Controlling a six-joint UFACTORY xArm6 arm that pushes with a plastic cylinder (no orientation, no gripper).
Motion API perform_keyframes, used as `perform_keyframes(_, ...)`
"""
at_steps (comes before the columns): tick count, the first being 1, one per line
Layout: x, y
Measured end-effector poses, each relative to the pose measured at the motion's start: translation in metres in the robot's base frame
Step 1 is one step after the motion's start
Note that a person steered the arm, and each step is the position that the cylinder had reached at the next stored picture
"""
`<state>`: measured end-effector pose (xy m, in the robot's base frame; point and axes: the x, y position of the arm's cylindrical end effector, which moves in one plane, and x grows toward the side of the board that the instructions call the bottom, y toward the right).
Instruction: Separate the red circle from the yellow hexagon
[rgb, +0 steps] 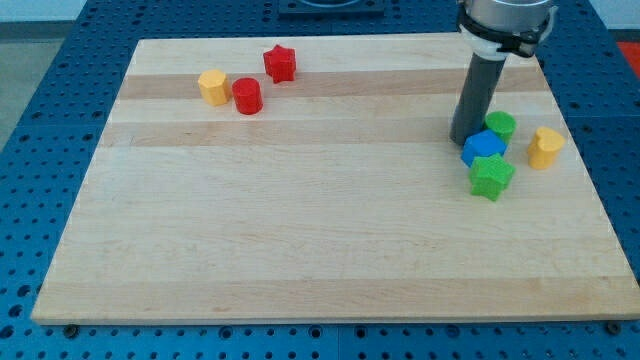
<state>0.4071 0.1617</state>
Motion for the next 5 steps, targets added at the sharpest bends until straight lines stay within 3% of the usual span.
perform_keyframes(2, 0.018, -0.004)
perform_keyframes(5, 0.017, -0.172)
